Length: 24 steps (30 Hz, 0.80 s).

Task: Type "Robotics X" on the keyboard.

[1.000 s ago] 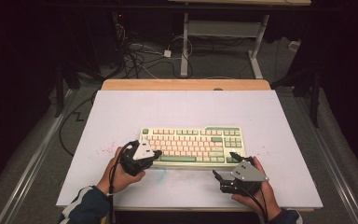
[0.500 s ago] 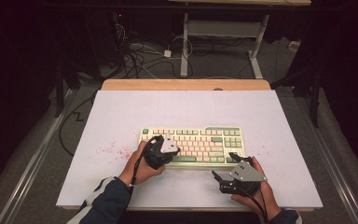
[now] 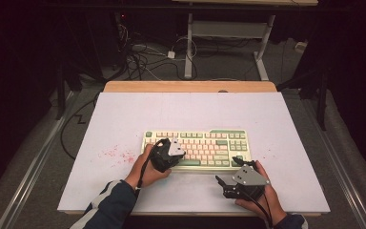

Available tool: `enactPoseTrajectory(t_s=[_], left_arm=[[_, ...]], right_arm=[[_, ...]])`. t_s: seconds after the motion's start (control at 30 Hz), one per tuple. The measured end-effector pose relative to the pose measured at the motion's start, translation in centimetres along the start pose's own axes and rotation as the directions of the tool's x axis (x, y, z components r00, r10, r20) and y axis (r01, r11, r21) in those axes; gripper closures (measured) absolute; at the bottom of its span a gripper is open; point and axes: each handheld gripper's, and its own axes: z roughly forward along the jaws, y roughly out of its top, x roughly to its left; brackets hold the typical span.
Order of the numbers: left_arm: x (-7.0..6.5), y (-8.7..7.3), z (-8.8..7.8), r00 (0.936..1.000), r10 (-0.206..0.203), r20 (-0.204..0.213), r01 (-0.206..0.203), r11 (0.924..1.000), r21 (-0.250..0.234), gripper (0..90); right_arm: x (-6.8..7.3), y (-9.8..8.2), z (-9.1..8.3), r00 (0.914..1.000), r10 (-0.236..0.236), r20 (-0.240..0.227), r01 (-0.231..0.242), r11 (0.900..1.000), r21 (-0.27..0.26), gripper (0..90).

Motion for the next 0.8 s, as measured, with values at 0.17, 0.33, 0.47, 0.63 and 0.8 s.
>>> enactPoseTrajectory(t_s=[0.17, 0.33, 0.47, 0.63, 0.8], left_arm=[[-0.3, -0.3, 0.3, 0.9999, 0.016, -0.004, -0.016, 0.9999, 0.007, 87.1], [-0.2, -0.1, -0.1, 0.9999, 0.012, -0.008, -0.012, 0.9996, -0.024, 84.7], [-0.3, 0.1, -0.6, 0.9997, 0.022, -0.005, -0.022, 0.9985, -0.049, 84.0], [-0.1, 0.4, -1.5, 0.9998, 0.022, -0.002, -0.022, 0.9960, -0.086, 77.9], [0.6, 0.6, -2.6, 0.9998, 0.014, -0.010, -0.016, 0.9926, -0.120, 65.2]], right_arm=[[0.1, 0.0, 0.0, 0.9999, -0.009, 0.006, 0.009, 1.000, 0.004, 18.5], [-0.1, 0.0, -0.1, 0.9999, -0.001, 0.013, 0.001, 1.000, -0.002, 18.7], [-0.2, 0.1, -0.2, 0.9998, -0.004, 0.018, 0.004, 1.000, -0.006, 18.7], [-0.2, 0.1, -0.2, 0.9999, 0.000, 0.017, 0.000, 1.000, -0.007, 18.8], [-0.3, 0.1, -0.2, 0.9999, 0.003, 0.017, -0.003, 1.000, -0.007, 18.9]])
